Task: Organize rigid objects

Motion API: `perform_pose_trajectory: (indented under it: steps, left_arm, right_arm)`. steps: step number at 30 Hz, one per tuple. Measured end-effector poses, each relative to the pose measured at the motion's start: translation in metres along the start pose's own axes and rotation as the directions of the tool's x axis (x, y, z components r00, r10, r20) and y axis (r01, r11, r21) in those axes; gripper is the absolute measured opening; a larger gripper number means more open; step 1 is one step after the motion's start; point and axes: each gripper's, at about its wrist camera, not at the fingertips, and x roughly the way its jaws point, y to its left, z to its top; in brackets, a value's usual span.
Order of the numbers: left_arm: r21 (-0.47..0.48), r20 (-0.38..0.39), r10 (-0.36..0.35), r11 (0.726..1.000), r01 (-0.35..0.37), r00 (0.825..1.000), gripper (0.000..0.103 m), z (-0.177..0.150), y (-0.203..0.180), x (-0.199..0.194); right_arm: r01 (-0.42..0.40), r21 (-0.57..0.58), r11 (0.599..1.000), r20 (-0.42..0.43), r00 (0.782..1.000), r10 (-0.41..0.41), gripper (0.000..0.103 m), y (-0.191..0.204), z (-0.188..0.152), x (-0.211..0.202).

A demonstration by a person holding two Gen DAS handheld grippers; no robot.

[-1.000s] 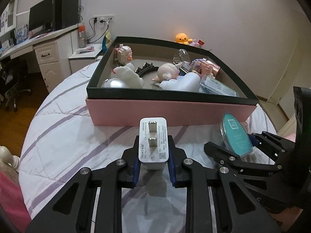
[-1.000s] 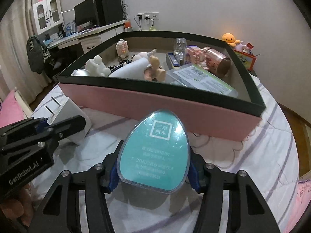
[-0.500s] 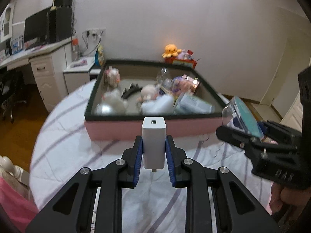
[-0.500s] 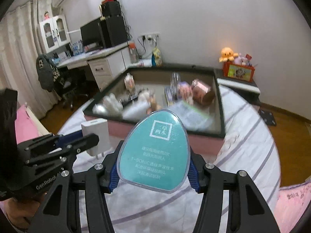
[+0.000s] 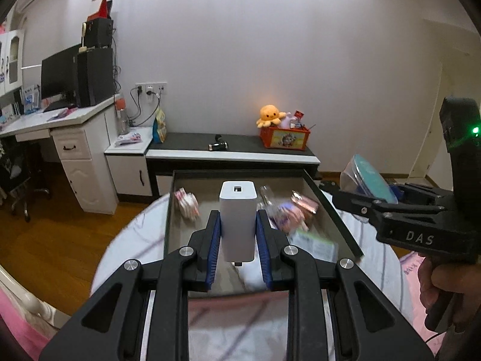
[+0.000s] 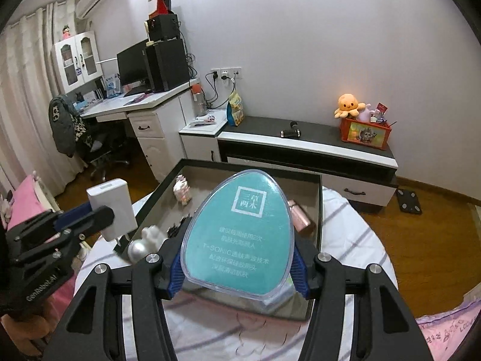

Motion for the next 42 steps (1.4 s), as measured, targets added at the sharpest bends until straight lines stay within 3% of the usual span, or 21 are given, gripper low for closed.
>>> perform_pose_trajectory:
  steps: [7, 23, 24, 25, 26, 27, 28, 29, 30, 31, 42]
  left_arm:
    - [0.012, -0.034, 0.022, 1.0, -0.021, 0.999, 0.023, 0.019, 0.003, 0.031]
    - [0.004, -0.163, 0.048, 0.999, -0.048, 0.985, 0.024, 0.014, 0.007, 0.094]
    - [0.005, -0.165, 0.056, 0.998, -0.056, 0.985, 0.024, 0.013, 0.007, 0.095]
    - [0.007, -0.169, 0.067, 0.998, -0.066, 0.983, 0.025, 0.013, 0.007, 0.096]
    - [0.007, -0.172, 0.07, 0.998, -0.07, 0.983, 0.028, 0.013, 0.007, 0.096]
    - [0.008, -0.172, 0.074, 0.997, -0.074, 0.982, 0.039, 0.013, 0.007, 0.095]
    - [0.011, -0.166, 0.086, 0.996, -0.086, 0.982, 0.059, 0.013, 0.007, 0.093]
    - [0.011, -0.158, 0.097, 0.995, -0.096, 0.983, 0.07, 0.014, 0.005, 0.092]
    - [0.008, -0.144, 0.107, 0.994, -0.107, 0.984, 0.088, 0.014, 0.005, 0.088]
    - [0.005, -0.127, 0.118, 0.993, -0.118, 0.985, 0.1, 0.014, 0.005, 0.084]
    - [0.012, -0.09, 0.133, 0.991, -0.132, 0.987, 0.103, -0.004, -0.005, 0.034]
  right_arm:
    - [0.006, 0.033, 0.999, -0.081, 0.997, -0.003, 0.057, -0.012, 0.016, 0.042]
    - [0.025, 0.101, 0.995, -0.201, 0.979, -0.005, 0.058, -0.033, 0.006, 0.105]
    - [0.027, 0.102, 0.994, -0.203, 0.979, -0.005, 0.059, -0.035, 0.006, 0.106]
    - [0.029, 0.103, 0.994, -0.204, 0.979, -0.007, 0.068, -0.035, 0.005, 0.106]
    - [0.035, 0.103, 0.994, -0.201, 0.98, -0.013, 0.078, -0.036, 0.004, 0.106]
    - [0.038, 0.107, 0.994, -0.193, 0.981, -0.017, 0.089, -0.037, 0.003, 0.105]
    - [0.036, 0.113, 0.993, -0.186, 0.983, -0.015, 0.09, -0.037, 0.002, 0.103]
    - [0.03, 0.129, 0.991, -0.185, 0.983, -0.005, 0.092, -0.039, 0.001, 0.101]
    - [0.031, 0.138, 0.99, -0.185, 0.983, -0.005, 0.103, -0.039, 0.001, 0.099]
    - [0.038, 0.143, 0.989, -0.175, 0.984, -0.012, 0.103, -0.04, 0.0, 0.096]
    - [0.052, 0.178, 0.983, -0.138, 0.99, -0.028, 0.103, -0.038, -0.022, 0.056]
